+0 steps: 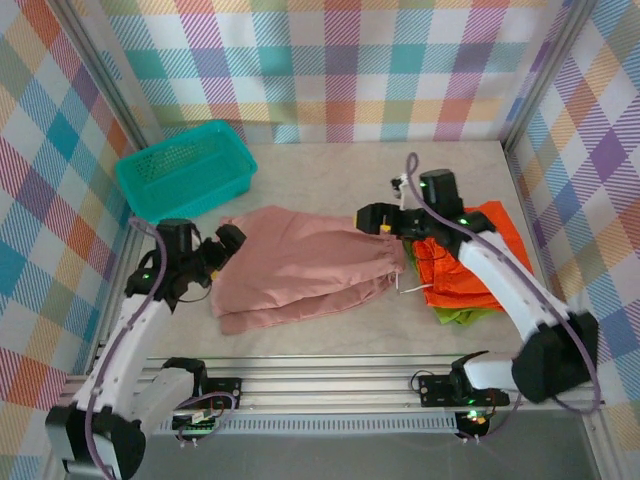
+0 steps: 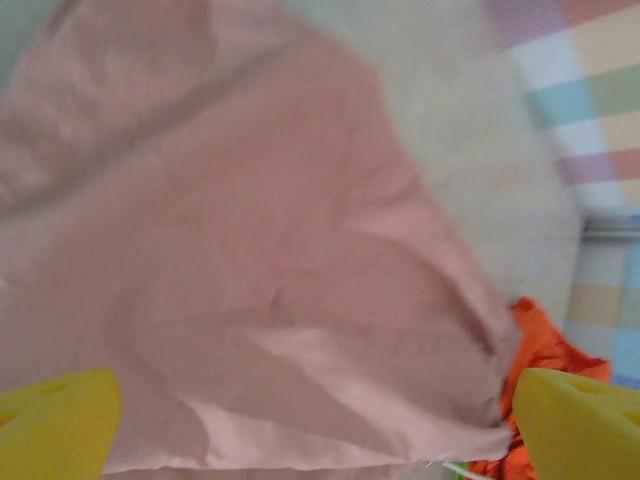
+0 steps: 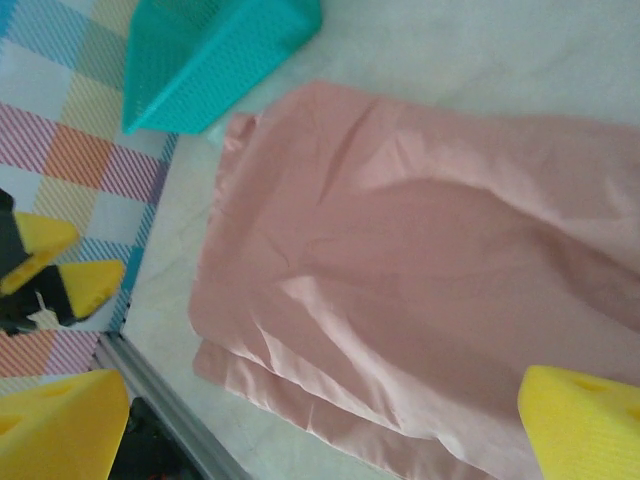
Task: Fold and stack the shorts
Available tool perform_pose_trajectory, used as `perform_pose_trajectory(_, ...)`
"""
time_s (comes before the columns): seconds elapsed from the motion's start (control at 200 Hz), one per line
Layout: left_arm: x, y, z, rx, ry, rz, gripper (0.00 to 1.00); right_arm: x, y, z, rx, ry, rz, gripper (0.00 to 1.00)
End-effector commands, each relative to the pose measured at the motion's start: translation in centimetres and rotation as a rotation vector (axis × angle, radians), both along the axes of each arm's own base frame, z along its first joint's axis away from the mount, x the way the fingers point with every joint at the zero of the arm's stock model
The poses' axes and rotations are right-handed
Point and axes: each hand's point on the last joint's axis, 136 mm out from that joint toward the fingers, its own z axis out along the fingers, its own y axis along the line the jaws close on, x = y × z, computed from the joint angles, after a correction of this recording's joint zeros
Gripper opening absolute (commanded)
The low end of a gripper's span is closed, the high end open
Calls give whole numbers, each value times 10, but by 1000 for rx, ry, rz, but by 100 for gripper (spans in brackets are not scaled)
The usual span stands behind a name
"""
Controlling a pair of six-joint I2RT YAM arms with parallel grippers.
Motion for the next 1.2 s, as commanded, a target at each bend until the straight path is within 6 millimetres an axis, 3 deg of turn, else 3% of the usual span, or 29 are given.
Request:
perform_pose_trajectory(0.0,8,-23,-12,-60,-17,-59,100,8,19,-29,74,149,5,100)
perform_pose_trajectory(0.18,0,-19,-88,0,125,-35,100,-3,14,-122,-11,390,-32,98)
perform_pose_trajectory(0.34,-30,1,-138,99,283,12,100,-37,-8,-176,-127,531,-70,97)
perform_pose_trajectory(0.43,-47,14,-153,160,354,44,100,-55,-19,-195,-170,583,-93,97)
perform_pose_trajectory(0.505,-50,20,-147,185,358,52,100,-67,-25,-203,-189,613,-99,97)
perform_pose_trajectory(0.585,-39,20,-112,201,286,31,100,-75,-23,-198,-191,607,-84,97)
perform_pose_trajectory(0.65,-25,23,-66,224,189,27,100,-80,-16,-186,-200,562,-40,97)
perform_pose_trajectory(0.765,1,35,4,271,38,43,100,-80,5,-148,-203,418,42,97)
perform_pose_trajectory(0.835,18,40,24,280,13,45,100,-75,18,-119,-163,344,75,98)
perform_pose_trajectory(0.925,41,34,24,256,27,5,100,-65,27,-89,-120,272,81,99)
perform_pose_trajectory(1.03,67,3,7,111,28,-73,99,-57,38,-72,-83,229,92,99)
perform_pose_trajectory(1.105,78,-15,-7,43,20,-107,100,-54,47,-75,-60,248,100,100)
perform_pose_trajectory(1.195,89,-15,-27,66,31,-91,100,-57,55,-90,-64,281,116,99)
